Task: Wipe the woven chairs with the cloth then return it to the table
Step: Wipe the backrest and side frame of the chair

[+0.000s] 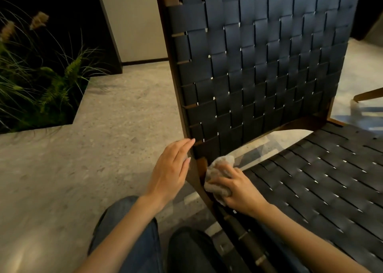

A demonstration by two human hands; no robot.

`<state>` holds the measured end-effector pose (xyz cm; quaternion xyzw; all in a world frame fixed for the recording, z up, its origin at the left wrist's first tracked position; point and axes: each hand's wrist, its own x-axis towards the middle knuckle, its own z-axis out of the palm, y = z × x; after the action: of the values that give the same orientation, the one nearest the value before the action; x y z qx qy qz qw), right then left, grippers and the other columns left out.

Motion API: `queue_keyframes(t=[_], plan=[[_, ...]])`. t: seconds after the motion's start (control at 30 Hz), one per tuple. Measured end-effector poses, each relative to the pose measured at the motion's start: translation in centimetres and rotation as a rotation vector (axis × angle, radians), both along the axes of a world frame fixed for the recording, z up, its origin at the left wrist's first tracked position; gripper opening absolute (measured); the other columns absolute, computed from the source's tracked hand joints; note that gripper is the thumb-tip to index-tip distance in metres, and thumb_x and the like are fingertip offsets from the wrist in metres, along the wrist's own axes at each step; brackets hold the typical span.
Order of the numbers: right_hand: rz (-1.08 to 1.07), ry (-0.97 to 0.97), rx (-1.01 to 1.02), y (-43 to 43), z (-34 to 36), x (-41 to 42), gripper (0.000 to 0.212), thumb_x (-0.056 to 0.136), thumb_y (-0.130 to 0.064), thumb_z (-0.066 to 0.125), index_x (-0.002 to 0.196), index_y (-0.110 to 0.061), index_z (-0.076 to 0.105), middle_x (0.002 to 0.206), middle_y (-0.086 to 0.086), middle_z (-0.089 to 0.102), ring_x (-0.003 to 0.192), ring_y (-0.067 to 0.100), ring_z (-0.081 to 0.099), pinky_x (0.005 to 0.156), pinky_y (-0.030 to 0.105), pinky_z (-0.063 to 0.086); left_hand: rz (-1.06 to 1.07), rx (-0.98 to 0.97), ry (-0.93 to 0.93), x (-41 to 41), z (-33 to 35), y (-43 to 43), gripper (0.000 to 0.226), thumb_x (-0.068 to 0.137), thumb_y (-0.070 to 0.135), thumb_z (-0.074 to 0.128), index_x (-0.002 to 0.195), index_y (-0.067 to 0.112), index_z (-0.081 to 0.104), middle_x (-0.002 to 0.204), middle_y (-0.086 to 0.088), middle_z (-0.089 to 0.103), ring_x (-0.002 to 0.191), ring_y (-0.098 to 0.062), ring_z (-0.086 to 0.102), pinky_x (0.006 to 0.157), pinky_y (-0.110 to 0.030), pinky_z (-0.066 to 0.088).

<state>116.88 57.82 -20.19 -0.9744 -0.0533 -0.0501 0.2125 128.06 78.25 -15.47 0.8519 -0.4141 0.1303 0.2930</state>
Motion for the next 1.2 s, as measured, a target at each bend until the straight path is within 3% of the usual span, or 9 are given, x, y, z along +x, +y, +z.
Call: queue_keyframes(t=[0.17,0.4,0.57,0.67,0.77,0.93,1.07,1.13,1.2], plan=[[-0.026,0.13,0.012,-0.8,-1.1,0.0,0.044,0.092,-0.028,0.053,0.134,-0.042,0.048,0.148,-0.009,0.03,0.127,0.022,0.033,0.106,0.034,0.033,-0.05,0.096,-0.053,-2.3,-2.5,-1.6,0.031,0.087,0.009,0.061,0.119,0.011,0.061,0.114,-0.004,0.058,0.102,-0.016,0.053,0.087,-0.022,0.044],[-0.035,0.065,-0.202,-2.3,-2.8,1.8,0.037,0.093,-0.038,0.051,0.13,-0.04,0.05,0.137,-0.003,0.041,0.113,0.022,0.042,0.091,0.037,0.046,-0.108,0.268,0.094,-4.4,-5.2,-4.2,0.022,0.094,0.019,0.048,0.113,0.018,0.058,0.109,0.005,0.057,0.098,-0.007,0.054,0.077,-0.016,0.051],[-0.136,0.113,-0.393,-7.3,-3.7,2.8,0.032,0.095,-0.042,0.044,0.125,-0.047,0.051,0.132,-0.005,0.042,0.113,0.019,0.043,0.091,0.035,0.04,-0.143,0.339,0.162,-5.4,-6.2,-6.3,0.03,0.098,0.03,0.044,0.124,0.023,0.058,0.121,0.009,0.058,0.113,-0.005,0.05,0.091,-0.012,0.035],[-0.199,0.144,-0.421,-10.2,-3.7,2.7,0.03,0.093,-0.041,0.05,0.122,-0.043,0.055,0.129,-0.003,0.046,0.11,0.023,0.044,0.089,0.037,0.04,-0.167,0.339,0.256,-5.1,-6.8,-8.1,0.04,0.1,0.038,0.034,0.137,0.029,0.046,0.141,0.013,0.043,0.132,-0.002,0.031,0.099,-0.012,0.019],[-0.278,0.163,-0.449,-12.9,-3.5,2.8,0.028,0.091,-0.035,0.054,0.119,-0.037,0.059,0.126,0.001,0.047,0.11,0.027,0.043,0.087,0.04,0.036,-0.228,0.401,0.324,-4.6,-7.2,-10.4,0.043,0.1,0.041,0.032,0.143,0.035,0.035,0.152,0.016,0.027,0.142,-0.004,0.015,0.109,-0.022,0.022],[-0.382,0.192,-0.491,-18.6,-3.4,2.7,0.026,0.092,-0.031,0.052,0.116,-0.036,0.059,0.127,0.001,0.046,0.111,0.029,0.041,0.087,0.044,0.034,-0.353,0.459,0.349,-4.0,-7.6,-14.8,0.045,0.101,0.039,0.029,0.146,0.034,0.029,0.155,0.014,0.019,0.144,-0.005,0.009,0.112,-0.025,0.018],[-0.463,0.194,-0.52,-23.1,-3.2,2.5,0.026,0.092,-0.03,0.052,0.115,-0.038,0.061,0.13,0.001,0.044,0.112,0.03,0.04,0.088,0.044,0.035,-0.471,0.379,0.277,-3.2,-7.4,-18.1,0.04,0.1,0.034,0.04,0.137,0.022,0.049,0.153,0.015,0.026,0.139,0.004,0.011,0.111,-0.015,0.015],[-0.531,0.187,-0.542,-25.5,-2.9,2.3,0.025,0.092,-0.03,0.052,0.115,-0.033,0.061,0.133,0.004,0.044,0.111,0.034,0.04,0.087,0.045,0.035,-0.534,0.361,0.286,-2.7,-7.4,-19.5,0.044,0.099,0.034,0.043,0.142,0.026,0.041,0.151,0.019,0.026,0.134,0.011,0.007,0.104,-0.004,0.005],[-0.631,0.173,-0.559,-28.0,-2.6,1.9,0.024,0.094,-0.029,0.051,0.117,-0.028,0.06,0.135,0.006,0.042,0.108,0.036,0.04,0.086,0.045,0.036,-0.554,0.381,0.319,-2.4,-7.9,-20.9,0.05,0.099,0.038,0.041,0.147,0.032,0.028,0.153,0.02,0.021,0.133,0.012,0.001,0.105,-0.007,0.006]])
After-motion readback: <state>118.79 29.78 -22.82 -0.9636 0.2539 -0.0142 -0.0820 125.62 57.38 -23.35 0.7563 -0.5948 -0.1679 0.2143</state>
